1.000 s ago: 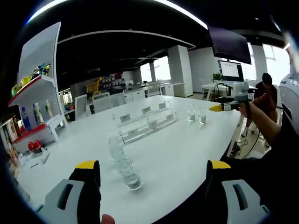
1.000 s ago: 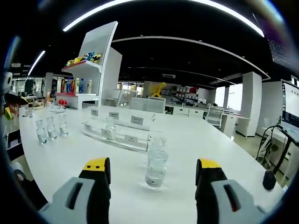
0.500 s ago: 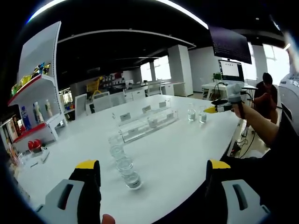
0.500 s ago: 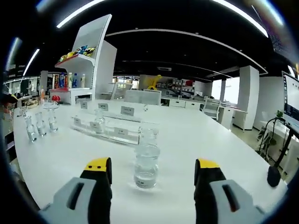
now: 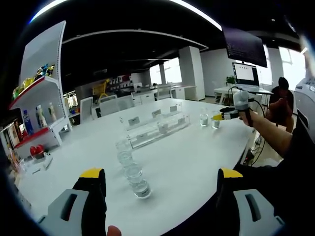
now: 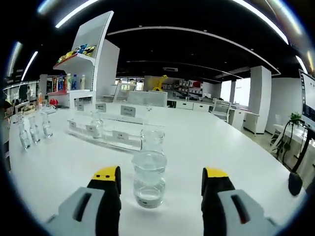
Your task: Identify the label on the chemical reagent bottle, grasp the chemical reagent bottle, and place it in the designated position on the reagent rack
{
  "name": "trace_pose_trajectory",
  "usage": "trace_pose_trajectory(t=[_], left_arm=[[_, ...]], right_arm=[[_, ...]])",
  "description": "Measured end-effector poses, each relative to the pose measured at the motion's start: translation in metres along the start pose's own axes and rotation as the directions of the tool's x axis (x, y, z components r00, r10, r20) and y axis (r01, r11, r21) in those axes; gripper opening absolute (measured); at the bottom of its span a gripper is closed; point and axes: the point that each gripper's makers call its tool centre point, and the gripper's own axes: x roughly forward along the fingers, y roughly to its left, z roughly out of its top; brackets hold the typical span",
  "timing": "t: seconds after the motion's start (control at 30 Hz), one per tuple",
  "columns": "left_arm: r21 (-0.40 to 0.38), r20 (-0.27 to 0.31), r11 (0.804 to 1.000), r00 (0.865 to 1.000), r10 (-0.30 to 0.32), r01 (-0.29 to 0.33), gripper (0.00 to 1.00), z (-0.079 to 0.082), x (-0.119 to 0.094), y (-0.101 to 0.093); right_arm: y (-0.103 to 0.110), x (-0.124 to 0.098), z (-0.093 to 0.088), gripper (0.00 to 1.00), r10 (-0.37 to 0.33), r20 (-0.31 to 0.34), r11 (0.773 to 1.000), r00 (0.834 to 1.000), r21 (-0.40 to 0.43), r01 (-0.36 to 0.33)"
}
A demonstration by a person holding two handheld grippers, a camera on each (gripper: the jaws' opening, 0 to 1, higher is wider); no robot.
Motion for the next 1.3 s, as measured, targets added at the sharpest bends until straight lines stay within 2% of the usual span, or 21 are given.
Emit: trace_pose_trajectory(t=[0.13,0.23,0.53,1.0,1.3], left_arm=[[-0.001,-0.007,1.0,1.0,0.005,-0.005,0.93,-0.001,0.001,0.001],[-0.004,-0.006,1.0,1.0,0.004,-0.004,0.93,-0.001,0.001,0.0],[-0.007,-0.012,1.0,1.0,0.009,-0.009,0.93,-0.003,0.001,0.002],[-0.009,-0.003,1.0,1.0,0.006,-0.006,0.93,-0.003,-0.001,0.001],[0.002,0.005,1.0,1.0,-0.006,0.006,0.93,0.002,-0.002,-0.003]], right_arm=[[0.002,0.003,0.002,0.52,0.001,0.017,1.0,1.0,0.006,-0.001],[0.004,0.005,0.0,0.41,0.005,0.015,1.0,1.0,0.011,-0.005],[0.003,0.006,0.002,0.38,-0.013,0.029,0.999,0.999,-0.032,0.014],[0.011,0.006,0.002,0.23,0.032,0.055,0.999,0.998,-0.022,-0.03],[0.011,0.005,0.002,0.23,0.043,0.069,0.999,0.997,-0.011,-0.043]])
